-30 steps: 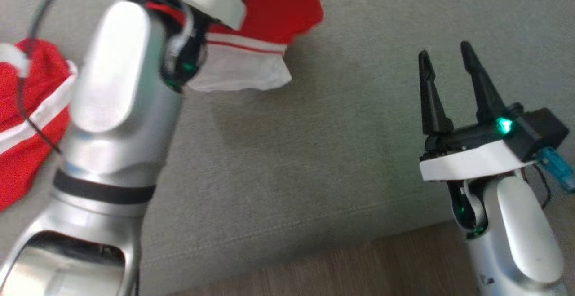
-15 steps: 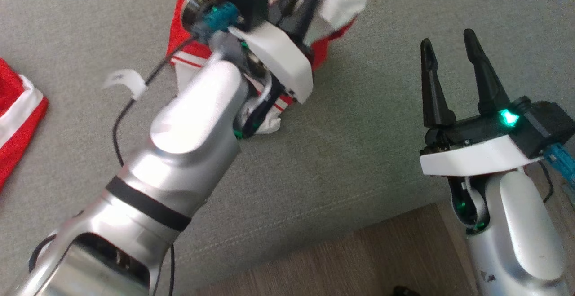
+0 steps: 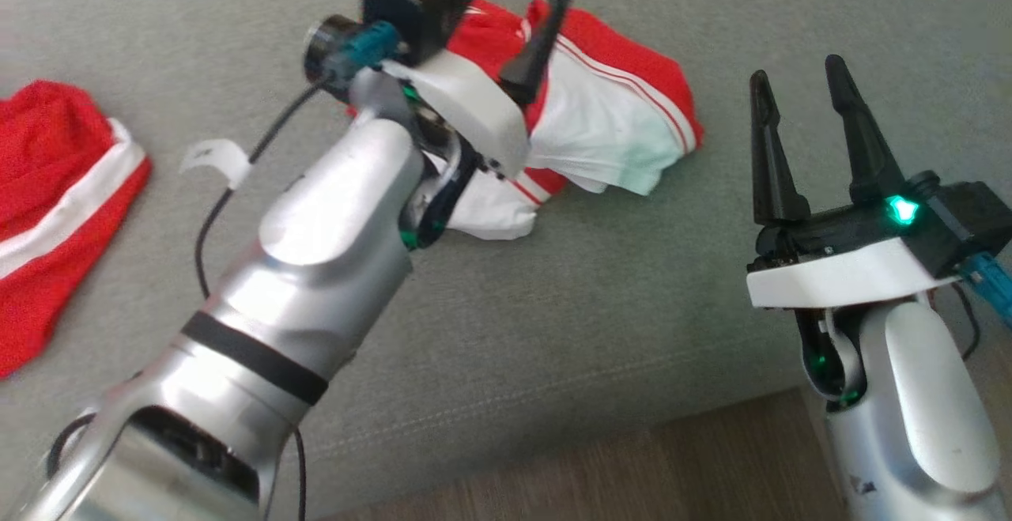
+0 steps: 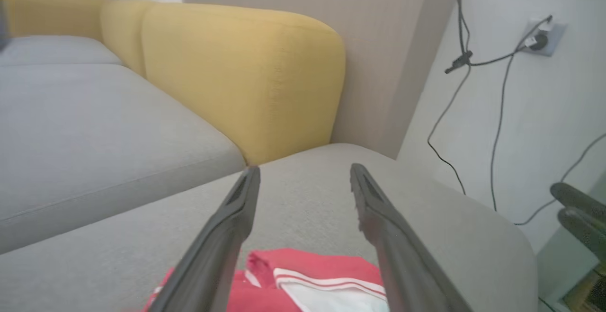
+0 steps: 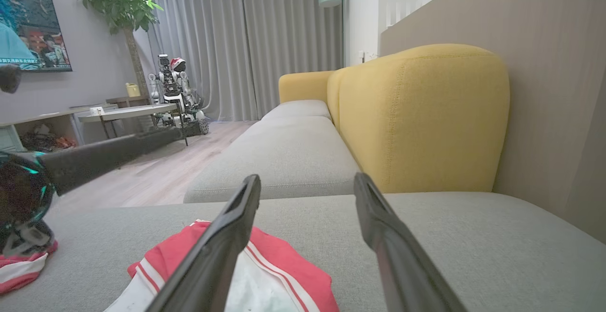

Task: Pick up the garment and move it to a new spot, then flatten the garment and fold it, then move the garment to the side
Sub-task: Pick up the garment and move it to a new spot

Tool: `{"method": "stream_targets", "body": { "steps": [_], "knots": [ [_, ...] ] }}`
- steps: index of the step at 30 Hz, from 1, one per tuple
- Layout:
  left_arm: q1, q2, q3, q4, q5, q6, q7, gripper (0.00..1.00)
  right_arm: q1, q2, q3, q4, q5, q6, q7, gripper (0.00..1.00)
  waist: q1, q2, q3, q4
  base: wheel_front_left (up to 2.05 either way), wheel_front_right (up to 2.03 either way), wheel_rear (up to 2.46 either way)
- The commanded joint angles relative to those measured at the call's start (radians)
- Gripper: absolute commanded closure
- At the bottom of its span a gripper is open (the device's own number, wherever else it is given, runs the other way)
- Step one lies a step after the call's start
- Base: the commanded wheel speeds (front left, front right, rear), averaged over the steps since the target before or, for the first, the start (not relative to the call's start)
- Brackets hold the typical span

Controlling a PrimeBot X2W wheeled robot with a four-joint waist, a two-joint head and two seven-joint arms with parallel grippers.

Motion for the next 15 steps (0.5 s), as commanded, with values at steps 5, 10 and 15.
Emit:
{"method": "stream_targets", "body": {
  "steps": [5, 10, 15],
  "knots": [
    [0.041, 0.078, 0.14, -0.133, 0.062, 0.038, -0.012, 0.0, 0.013, 0.002, -0.004, -0.017, -0.039, 0.0, -0.006, 0.0, 0.0, 0.0, -0.046, 0.079, 0.0, 0.0, 0.0],
    [0.179, 0.12, 0.226, -0.235, 0.121, 0.061, -0.012, 0.0, 0.035, 0.002, -0.013, -0.007, -0.063, 0.0, -0.006, 0.0, 0.0, 0.0, -0.075, 0.123, 0.0, 0.0, 0.0],
    [0.373, 0.139, 0.329, -0.347, 0.191, 0.069, -0.012, 0.0, 0.066, 0.002, -0.024, 0.011, -0.088, 0.0, -0.006, 0.0, 0.0, 0.0, -0.11, 0.162, 0.0, 0.0, 0.0]
  ]
}}
